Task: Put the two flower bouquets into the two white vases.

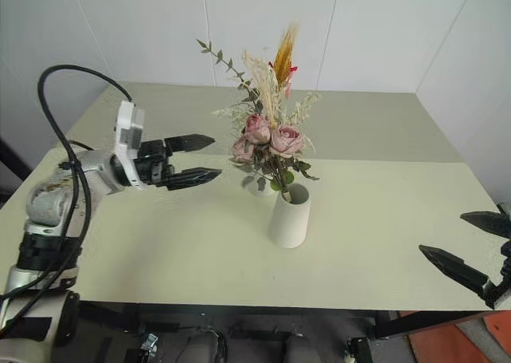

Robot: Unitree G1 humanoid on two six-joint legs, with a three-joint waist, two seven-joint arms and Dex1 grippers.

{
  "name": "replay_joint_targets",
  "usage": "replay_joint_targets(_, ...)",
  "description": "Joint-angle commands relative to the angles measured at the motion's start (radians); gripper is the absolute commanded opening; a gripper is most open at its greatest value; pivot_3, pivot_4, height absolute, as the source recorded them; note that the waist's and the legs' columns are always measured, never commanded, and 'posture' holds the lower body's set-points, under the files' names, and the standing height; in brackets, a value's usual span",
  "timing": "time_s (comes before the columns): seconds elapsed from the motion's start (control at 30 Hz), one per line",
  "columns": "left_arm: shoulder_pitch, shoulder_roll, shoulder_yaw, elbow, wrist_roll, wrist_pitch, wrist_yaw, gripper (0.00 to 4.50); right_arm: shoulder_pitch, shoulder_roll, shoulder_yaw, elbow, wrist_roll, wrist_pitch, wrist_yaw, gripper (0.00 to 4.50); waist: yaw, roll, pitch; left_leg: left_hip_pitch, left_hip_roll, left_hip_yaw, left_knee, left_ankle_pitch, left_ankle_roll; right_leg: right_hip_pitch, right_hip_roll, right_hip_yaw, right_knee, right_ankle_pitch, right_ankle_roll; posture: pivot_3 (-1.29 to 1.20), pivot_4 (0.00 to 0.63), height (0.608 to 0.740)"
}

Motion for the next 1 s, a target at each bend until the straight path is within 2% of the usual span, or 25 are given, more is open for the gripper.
replay_joint_targets(0.03,0.015,0.122,0.081,-0.004,0.022,-0.070,-0.113,4.49,-0.009,-0.018,-0.026,0.017,-0.023,-0.023,0.018,4.50,-0.002,0.000,0.000,0.000,0.000,0.000,0.000,0.000,0.000,0.000,0.000,0.000,0.000,0.000,0.000,0.00,0.150,0.740)
replay_joint_targets(0.13,0.022,0.211,0.124,0.012,0.038,-0.106,-0.157,4.49,-0.011,-0.026,-0.032,0.031,-0.035,-0.026,0.039,4.50,0.000,0.000,0.000,0.000,0.001,0.000,0.000,0.000,0.000,-0.001,0.000,0.000,0.000,0.000,-0.001,0.00,0.150,0.740)
replay_joint_targets(0.3,0.000,0.294,0.184,0.031,0.043,-0.129,-0.184,4.49,-0.032,-0.052,-0.012,0.066,-0.057,-0.036,0.065,4.50,0.005,0.000,0.000,0.000,0.001,0.001,0.000,0.000,0.000,0.000,-0.001,-0.001,0.000,-0.001,-0.001,0.00,0.150,0.740)
replay_joint_targets(0.63,0.030,0.352,0.255,0.020,0.053,-0.180,-0.187,4.49,-0.094,-0.095,0.065,0.121,-0.090,-0.053,0.094,4.50,0.002,0.000,0.000,0.000,0.002,0.002,0.000,0.000,-0.001,0.000,0.000,-0.001,0.000,-0.001,-0.002,0.00,0.150,0.740)
replay_joint_targets(0.83,0.093,0.383,0.362,-0.068,0.013,-0.121,-0.123,4.49,-0.153,-0.106,0.137,0.158,-0.110,-0.078,0.093,4.50,0.000,0.000,0.000,0.000,0.002,0.002,-0.001,0.000,-0.001,-0.001,0.000,-0.001,0.000,-0.001,-0.002,0.00,0.150,0.740)
replay_joint_targets(1.0,0.128,0.407,0.378,-0.106,0.005,-0.085,-0.118,4.49,-0.167,-0.107,0.179,0.176,-0.127,-0.095,0.123,4.50,0.002,0.000,0.000,0.001,0.002,0.002,-0.001,0.000,-0.001,0.000,-0.001,-0.001,0.000,-0.001,-0.002,0.00,0.150,0.740)
